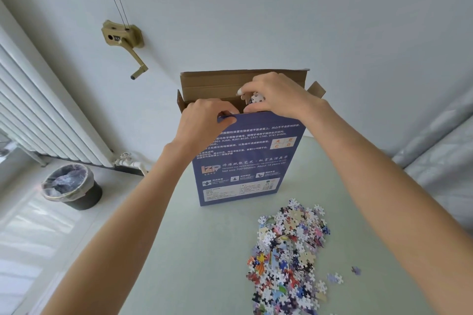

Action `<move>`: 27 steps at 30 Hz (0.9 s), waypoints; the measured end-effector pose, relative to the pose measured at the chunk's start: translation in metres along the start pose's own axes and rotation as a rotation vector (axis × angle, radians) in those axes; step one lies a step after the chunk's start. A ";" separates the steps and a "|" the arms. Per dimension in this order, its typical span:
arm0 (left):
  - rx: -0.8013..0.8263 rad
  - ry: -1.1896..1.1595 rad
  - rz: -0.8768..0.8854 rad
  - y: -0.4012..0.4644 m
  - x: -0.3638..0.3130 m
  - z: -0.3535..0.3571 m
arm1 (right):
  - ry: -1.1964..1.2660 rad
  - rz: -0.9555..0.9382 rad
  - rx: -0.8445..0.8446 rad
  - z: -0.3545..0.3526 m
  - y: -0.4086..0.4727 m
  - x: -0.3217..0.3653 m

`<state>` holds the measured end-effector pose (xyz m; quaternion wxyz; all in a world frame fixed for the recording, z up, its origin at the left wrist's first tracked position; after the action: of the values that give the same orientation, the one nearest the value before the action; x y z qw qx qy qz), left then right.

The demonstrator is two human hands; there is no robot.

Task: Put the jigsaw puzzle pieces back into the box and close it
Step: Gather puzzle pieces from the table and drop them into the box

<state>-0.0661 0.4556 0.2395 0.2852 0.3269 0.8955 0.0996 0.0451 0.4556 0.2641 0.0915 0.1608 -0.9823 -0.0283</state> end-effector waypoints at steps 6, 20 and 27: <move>-0.027 -0.008 0.008 -0.002 -0.002 -0.002 | 0.149 -0.007 -0.024 0.001 0.001 -0.002; -0.116 -0.030 0.061 -0.007 -0.013 -0.016 | 0.272 -0.061 -0.106 0.001 -0.006 -0.004; -0.240 0.035 0.138 -0.016 -0.026 -0.030 | 0.267 -0.087 -0.419 -0.020 -0.038 0.001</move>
<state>-0.0754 0.4267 0.2695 0.2990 0.3495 0.8574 0.2310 0.0597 0.4185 0.2810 0.2503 0.1827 -0.9264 -0.2137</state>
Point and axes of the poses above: each hand's wrist, its own y-axis towards the middle knuckle, its own z-axis out of the palm, x = y × z, the point moved 10 cm from there along y, towards the middle knuckle, and after that the axes turned 3 degrees about x, right-handed, at the moved point
